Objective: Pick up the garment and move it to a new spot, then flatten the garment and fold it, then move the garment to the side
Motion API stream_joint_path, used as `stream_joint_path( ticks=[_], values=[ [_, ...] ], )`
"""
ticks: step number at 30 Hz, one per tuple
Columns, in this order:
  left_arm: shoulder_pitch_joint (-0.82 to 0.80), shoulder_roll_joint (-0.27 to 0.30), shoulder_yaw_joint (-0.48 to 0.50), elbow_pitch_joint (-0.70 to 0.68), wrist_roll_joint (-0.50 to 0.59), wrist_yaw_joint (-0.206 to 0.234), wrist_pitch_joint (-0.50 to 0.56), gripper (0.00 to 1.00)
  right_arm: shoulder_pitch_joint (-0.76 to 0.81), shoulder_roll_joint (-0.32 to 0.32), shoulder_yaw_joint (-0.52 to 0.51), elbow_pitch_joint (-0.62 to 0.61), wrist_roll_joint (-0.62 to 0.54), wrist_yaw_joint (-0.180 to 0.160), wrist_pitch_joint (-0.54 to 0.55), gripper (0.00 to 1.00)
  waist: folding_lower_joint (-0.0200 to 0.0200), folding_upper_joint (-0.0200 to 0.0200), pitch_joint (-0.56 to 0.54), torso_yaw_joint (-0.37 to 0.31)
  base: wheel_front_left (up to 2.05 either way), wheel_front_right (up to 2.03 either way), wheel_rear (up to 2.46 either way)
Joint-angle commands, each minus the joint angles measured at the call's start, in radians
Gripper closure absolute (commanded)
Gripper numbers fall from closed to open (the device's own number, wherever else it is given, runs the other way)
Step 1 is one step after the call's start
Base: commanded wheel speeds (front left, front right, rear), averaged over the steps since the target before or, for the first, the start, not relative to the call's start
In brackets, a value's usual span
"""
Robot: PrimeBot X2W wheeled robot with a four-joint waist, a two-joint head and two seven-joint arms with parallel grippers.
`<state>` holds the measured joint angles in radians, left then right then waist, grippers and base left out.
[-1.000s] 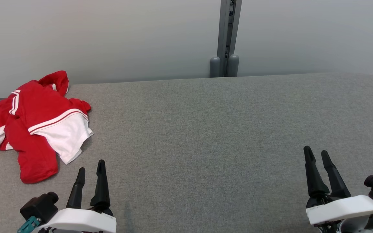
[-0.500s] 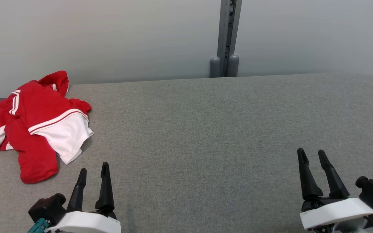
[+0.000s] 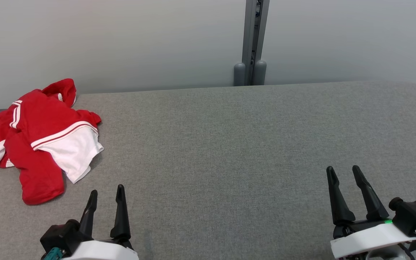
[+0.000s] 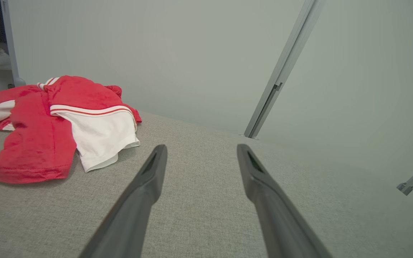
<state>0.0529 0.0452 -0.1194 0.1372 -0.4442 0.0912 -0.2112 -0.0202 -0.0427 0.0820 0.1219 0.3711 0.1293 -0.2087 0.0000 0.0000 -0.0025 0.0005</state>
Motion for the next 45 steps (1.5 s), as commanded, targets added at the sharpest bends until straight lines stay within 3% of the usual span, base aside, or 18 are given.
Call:
stream_joint_path(
  ticks=[1, 27, 45],
  values=[
    [0.001, 0.006, -0.003, -0.003, 0.024, 0.008, -0.008, 0.00, 0.004, -0.009, 0.003, -0.009, -0.022, 0.002, -0.012, 0.00, 0.0000, 0.0000, 0.001, 0.000, 0.00, 0.00, 0.00],
    [0.013, 0.008, -0.023, 0.029, 0.172, 0.036, -0.056, 0.00, 0.008, -0.011, -0.001, 0.028, -0.210, 0.002, -0.061, 0.00, 0.0000, 0.0000, 0.003, 0.001, 0.00, 0.00, 0.00],
    [0.008, 0.007, -0.027, 0.040, 0.155, 0.036, -0.054, 0.00, -0.008, -0.011, -0.006, 0.055, -0.194, 0.002, -0.059, 0.00, 0.0000, 0.0000, 0.004, 0.003, 0.00, 0.00, 0.00]
  ],
)
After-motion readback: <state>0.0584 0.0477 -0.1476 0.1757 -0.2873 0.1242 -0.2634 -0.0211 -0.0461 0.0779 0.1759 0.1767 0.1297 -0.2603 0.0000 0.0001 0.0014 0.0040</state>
